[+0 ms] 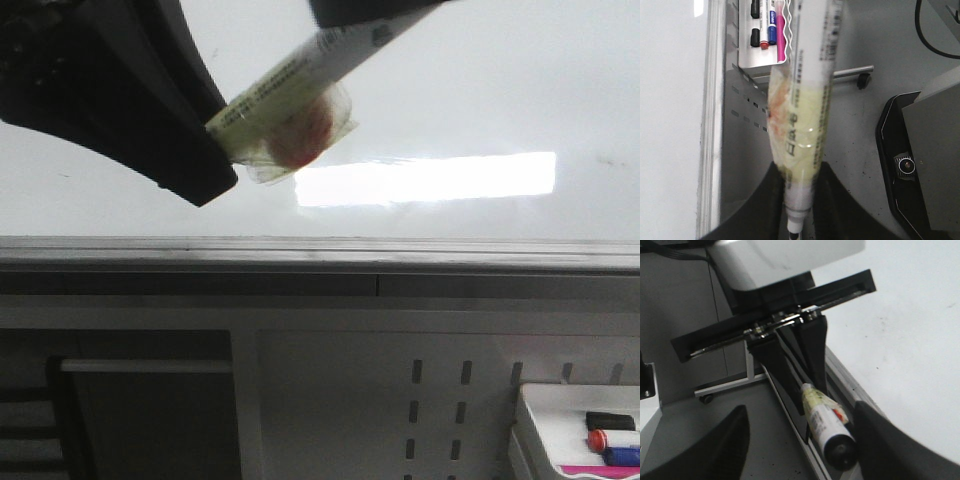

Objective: Write number 4 on whiteboard

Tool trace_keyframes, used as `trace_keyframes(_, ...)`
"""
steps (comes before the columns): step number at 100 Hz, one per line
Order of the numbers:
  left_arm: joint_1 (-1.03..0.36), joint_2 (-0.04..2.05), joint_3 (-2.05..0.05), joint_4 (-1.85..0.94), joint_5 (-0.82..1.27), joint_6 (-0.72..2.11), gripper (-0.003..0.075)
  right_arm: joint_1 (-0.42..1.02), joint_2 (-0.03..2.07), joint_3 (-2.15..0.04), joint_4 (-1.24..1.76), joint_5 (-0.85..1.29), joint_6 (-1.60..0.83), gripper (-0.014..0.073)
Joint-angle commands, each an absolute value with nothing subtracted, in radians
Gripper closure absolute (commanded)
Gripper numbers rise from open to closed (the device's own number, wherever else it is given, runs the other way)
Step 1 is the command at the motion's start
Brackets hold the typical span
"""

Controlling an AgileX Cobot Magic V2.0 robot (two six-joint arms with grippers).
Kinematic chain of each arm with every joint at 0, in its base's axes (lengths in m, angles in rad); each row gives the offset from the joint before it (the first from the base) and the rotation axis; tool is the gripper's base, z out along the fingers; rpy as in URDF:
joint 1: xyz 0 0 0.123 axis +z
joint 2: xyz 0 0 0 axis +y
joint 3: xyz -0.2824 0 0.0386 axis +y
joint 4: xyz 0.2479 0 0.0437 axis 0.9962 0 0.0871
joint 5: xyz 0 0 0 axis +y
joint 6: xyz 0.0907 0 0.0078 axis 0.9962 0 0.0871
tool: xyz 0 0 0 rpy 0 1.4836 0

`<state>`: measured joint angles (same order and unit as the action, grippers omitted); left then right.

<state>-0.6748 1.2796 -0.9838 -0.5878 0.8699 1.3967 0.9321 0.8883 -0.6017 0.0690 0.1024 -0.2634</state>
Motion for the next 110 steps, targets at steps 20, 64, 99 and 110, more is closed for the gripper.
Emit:
trace_keyframes(20,-0.677,1.252,-1.009,-0.640,0.855,1.409,0.0741,0.939,0.975,-0.671,0.059,0.026,-0.275,0.0244)
trace_keyframes(64,-0.677,1.252,-1.009,-0.645,0.858,1.409,0.0741,0.939,1.022,-0.679,0.061,0.077,-0.275,0.0650)
trace_keyframes(99,-0.677,1.252,-1.009,-0.736,0.844,1.409,0.0454,0.939,1.022,-0.679,0.061,0.098,-0.275,0.0664)
trace_keyframes(110,-0.677,1.248,-1.009,-0.736,0.840,1.370,0.0264,0.937,1.020,-0.679,0.056,0.098,-0.275,0.0664)
